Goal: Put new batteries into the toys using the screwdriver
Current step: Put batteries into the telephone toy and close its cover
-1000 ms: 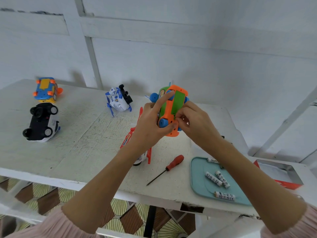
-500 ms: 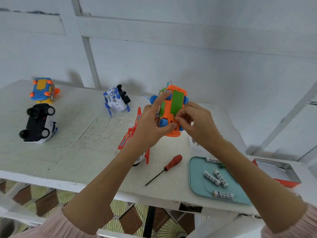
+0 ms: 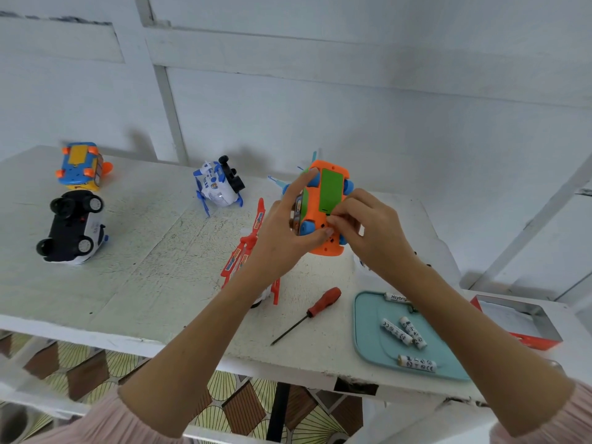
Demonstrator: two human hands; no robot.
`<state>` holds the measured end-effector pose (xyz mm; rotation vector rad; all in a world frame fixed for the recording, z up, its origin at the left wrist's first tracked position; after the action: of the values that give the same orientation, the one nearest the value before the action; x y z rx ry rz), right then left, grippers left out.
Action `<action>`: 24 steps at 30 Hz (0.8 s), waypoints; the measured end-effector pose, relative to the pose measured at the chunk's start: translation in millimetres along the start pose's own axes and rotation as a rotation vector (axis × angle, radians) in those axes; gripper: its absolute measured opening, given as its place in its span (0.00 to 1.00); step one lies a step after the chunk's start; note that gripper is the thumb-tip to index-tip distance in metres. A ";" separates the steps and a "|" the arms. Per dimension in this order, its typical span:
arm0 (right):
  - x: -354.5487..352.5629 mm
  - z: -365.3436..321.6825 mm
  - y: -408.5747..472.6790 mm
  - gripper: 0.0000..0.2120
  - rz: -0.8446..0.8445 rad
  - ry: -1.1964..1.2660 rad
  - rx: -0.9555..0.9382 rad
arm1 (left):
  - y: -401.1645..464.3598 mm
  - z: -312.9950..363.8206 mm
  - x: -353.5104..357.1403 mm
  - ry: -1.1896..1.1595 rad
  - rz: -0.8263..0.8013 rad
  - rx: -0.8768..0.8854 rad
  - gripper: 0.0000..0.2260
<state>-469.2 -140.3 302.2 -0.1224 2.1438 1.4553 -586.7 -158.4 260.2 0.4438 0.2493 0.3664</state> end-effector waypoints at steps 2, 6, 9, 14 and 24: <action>0.7 1.8 1.6 0.11 -0.004 0.010 0.017 | -0.9 -5.5 0.4 -0.060 0.003 -0.065 0.32; 1.1 6.7 5.7 0.11 -0.038 0.016 0.039 | -1.8 -13.7 0.3 -0.133 0.023 -0.172 0.32; -5.7 14.9 7.3 0.10 -0.058 0.083 0.124 | -1.7 -22.3 -3.3 -0.265 0.049 -0.280 0.31; -25.2 28.1 -13.4 0.06 0.065 0.222 0.283 | -0.5 -33.9 -15.0 -0.381 0.113 -0.401 0.32; 86.2 29.1 -123.7 0.19 -0.891 0.037 0.178 | -4.0 -34.0 -24.6 -0.397 0.130 -0.425 0.30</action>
<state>-486.2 -146.6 149.7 -0.9075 1.8332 0.7363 -618.4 -158.9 232.5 0.1068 -0.2434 0.4375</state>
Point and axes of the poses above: each hand's wrist, its own y-axis towards the middle knuckle, its own x-axis out of the palm, z = x × y, the point moved 9 cm from there along y, towards the middle knuckle, and after that the axes turned 9 degrees about z, right-handed, at the moved point
